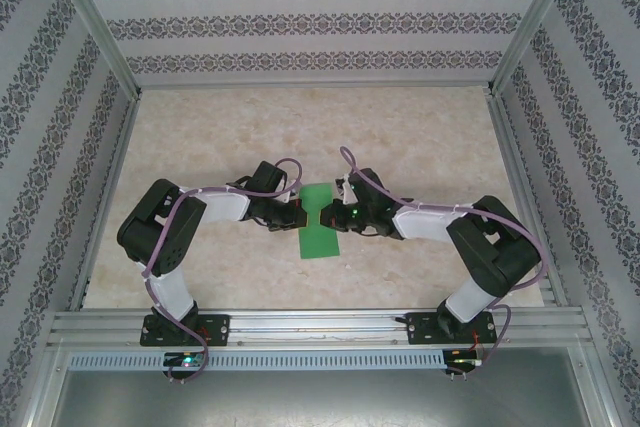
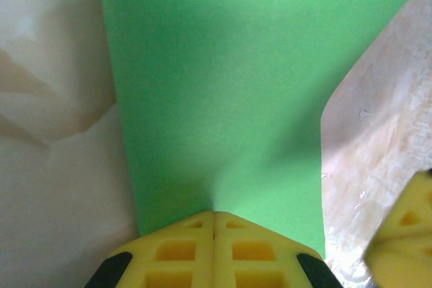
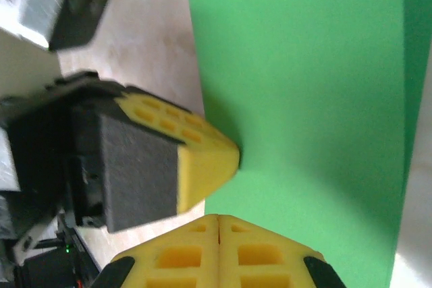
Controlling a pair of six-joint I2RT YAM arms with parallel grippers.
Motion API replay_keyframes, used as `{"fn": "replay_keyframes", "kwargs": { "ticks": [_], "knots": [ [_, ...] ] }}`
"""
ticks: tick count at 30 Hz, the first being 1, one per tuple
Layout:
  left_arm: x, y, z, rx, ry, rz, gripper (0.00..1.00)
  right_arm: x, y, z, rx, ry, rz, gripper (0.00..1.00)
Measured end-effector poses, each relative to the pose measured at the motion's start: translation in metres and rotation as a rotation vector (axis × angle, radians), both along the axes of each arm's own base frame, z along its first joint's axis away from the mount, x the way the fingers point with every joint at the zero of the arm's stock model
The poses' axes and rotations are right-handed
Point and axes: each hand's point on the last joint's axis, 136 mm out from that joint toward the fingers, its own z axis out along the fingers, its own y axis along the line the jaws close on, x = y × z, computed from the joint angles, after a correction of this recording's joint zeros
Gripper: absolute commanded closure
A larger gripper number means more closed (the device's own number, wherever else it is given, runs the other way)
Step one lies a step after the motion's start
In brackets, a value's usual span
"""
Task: Fold a paper plane with a square sheet of paper (fold left side to right side)
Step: Hold the paper at the center of the table, then first fold the square sheet of paper in half at the center of the table.
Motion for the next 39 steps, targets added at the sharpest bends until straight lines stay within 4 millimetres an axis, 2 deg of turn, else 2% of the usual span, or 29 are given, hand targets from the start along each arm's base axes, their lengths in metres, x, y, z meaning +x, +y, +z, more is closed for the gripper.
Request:
{"fn": "replay_keyframes", "kwargs": {
  "ticks": [7,13,21,27,33,39],
  "knots": [
    [0.000,0.000,0.000,-0.003,0.004,0.007,1.00,-0.013,0.012,-0.019,-0.014,0.049,0.024,1.00],
    [0.000,-0.001,0.000,-0.005,0.010,0.013,1.00,-0.017,0.012,-0.037,-0.043,0.087,0.018,1.00],
    [0.003,-0.003,0.004,-0.015,0.010,0.022,1.00,-0.017,0.010,-0.039,-0.055,0.080,0.015,1.00],
    [0.018,-0.010,0.013,-0.037,-0.029,0.025,1.00,-0.017,0.010,-0.040,-0.059,0.076,0.021,1.00],
    [0.019,-0.010,0.002,-0.025,-0.014,0.027,1.00,-0.016,0.010,-0.040,-0.066,0.068,0.034,1.00],
    [0.021,-0.010,0.002,-0.022,-0.021,0.025,1.00,-0.016,0.010,-0.040,-0.074,0.058,0.046,1.00]
  ]
}}
